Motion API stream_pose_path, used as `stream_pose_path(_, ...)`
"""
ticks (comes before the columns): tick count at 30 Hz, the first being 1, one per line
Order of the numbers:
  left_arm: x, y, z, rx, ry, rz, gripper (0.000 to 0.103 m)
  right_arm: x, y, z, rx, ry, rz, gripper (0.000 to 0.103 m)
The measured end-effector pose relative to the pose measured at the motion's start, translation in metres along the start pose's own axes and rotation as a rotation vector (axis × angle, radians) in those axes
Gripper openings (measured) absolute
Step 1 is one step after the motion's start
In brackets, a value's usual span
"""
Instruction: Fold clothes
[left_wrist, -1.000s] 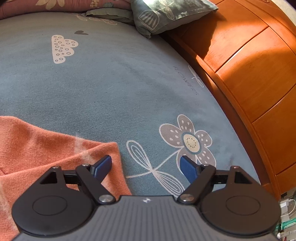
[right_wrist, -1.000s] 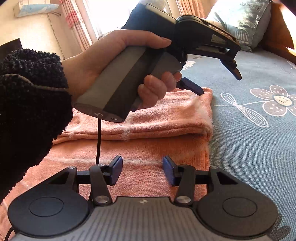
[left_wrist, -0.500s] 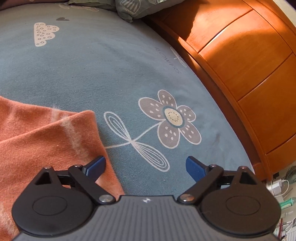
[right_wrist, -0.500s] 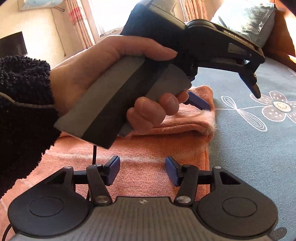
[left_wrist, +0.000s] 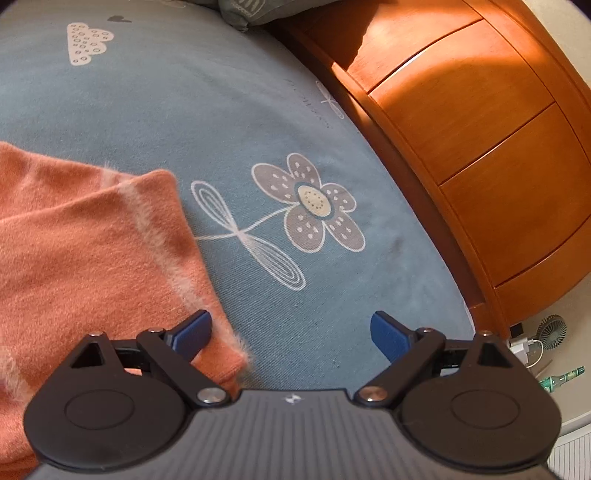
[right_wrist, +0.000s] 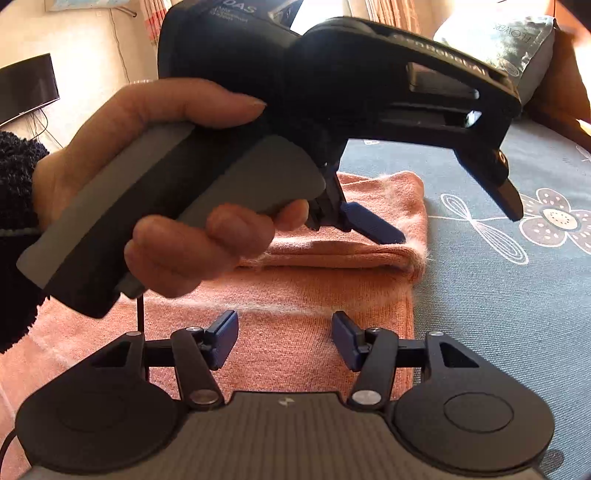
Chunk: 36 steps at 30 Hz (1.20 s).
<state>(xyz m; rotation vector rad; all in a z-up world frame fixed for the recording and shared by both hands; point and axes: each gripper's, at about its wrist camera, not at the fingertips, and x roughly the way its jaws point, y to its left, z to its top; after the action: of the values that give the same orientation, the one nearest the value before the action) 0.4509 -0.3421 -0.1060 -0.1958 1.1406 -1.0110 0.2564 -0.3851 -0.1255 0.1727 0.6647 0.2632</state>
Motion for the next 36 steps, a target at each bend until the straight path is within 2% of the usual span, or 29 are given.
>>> stream_pose_path(5, 0.014, 0.015, 0.02, -0.016, -0.037, 0.086, 0.092, -0.001, 0.0, 0.0, 0.004, 0.001, 0.003, 0.062)
stream_pose_path(8, 0.026, 0.023, 0.035, -0.035, -0.069, 0.094, 0.092, -0.001, -0.001, 0.0, -0.003, 0.001, 0.002, 0.062)
stream_pose_path(13, 0.041, 0.024, 0.06, -0.038, -0.109, 0.153, 0.092, 0.003, -0.002, 0.003, -0.01, 0.002, 0.002, 0.065)
stream_pose_path(16, 0.037, 0.025, 0.064, -0.07, -0.131, 0.154, 0.092, 0.002, -0.002, 0.004, -0.008, 0.002, 0.005, 0.065)
stream_pose_path(20, 0.025, 0.015, 0.055, -0.033, -0.129, 0.133, 0.092, 0.0, -0.005, 0.005, 0.004, 0.003, 0.012, 0.065)
stream_pose_path(25, 0.029, 0.013, 0.047, -0.025, -0.094, 0.1, 0.092, -0.001, -0.005, 0.003, -0.003, 0.003, 0.004, 0.065)
stream_pose_path(29, 0.038, 0.012, 0.038, -0.033, -0.079, 0.119, 0.093, 0.003, -0.007, 0.003, -0.009, 0.003, -0.001, 0.065)
stream_pose_path(32, 0.035, 0.003, 0.034, 0.005, -0.033, 0.079, 0.093, 0.003, -0.009, 0.003, -0.002, 0.004, 0.003, 0.065)
stream_pose_path(34, 0.029, -0.002, 0.033, 0.028, -0.048, 0.058, 0.093, 0.004, -0.009, 0.003, -0.001, 0.004, 0.005, 0.065)
stream_pose_path(36, 0.025, -0.004, 0.034, 0.028, -0.079, 0.08, 0.093, 0.005, -0.008, 0.003, -0.006, 0.005, 0.001, 0.065)
